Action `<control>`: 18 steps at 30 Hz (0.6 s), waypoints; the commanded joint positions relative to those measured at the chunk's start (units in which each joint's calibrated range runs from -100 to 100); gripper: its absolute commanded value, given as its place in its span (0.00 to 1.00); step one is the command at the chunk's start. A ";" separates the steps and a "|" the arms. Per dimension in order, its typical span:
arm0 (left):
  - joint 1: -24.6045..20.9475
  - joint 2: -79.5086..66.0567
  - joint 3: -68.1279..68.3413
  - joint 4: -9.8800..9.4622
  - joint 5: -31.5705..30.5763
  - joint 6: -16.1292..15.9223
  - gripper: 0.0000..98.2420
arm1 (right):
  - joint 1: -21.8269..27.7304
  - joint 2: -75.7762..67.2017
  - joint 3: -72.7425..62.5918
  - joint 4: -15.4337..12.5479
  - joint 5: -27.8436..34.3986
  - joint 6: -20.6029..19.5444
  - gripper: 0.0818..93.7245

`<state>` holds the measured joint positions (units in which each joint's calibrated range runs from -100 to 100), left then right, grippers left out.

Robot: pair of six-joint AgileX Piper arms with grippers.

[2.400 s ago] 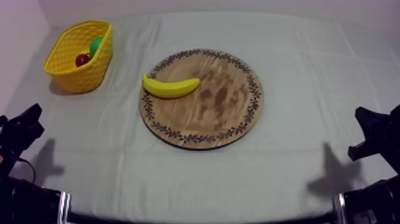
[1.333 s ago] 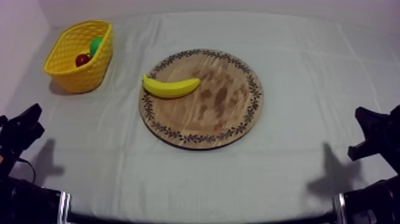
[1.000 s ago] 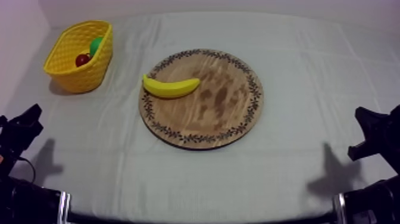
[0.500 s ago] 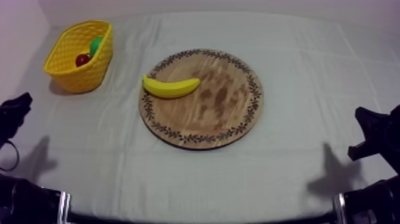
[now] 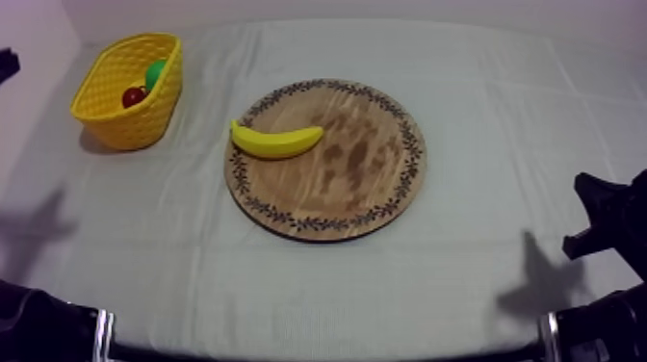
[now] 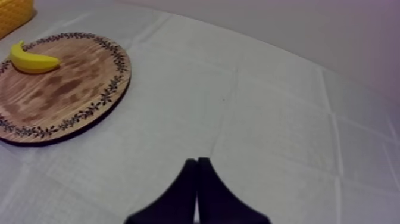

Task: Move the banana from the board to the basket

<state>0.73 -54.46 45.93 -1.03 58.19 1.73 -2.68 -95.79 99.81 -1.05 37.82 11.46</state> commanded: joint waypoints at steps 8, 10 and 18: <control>3.47 28.24 -23.67 -0.30 7.72 -2.50 0.00 | 0.00 0.03 -0.03 0.00 0.01 -0.04 0.00; 4.76 31.88 -25.42 -0.30 8.41 -3.03 0.00 | 0.00 0.03 -0.03 0.00 0.01 -0.05 0.00; 9.91 42.44 -27.91 -0.08 9.24 -5.45 0.00 | 0.00 0.03 -0.03 0.00 0.01 -0.05 0.00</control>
<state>9.58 -14.94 18.17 -1.16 67.31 -3.26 -2.68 -95.79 99.81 -1.05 37.82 11.36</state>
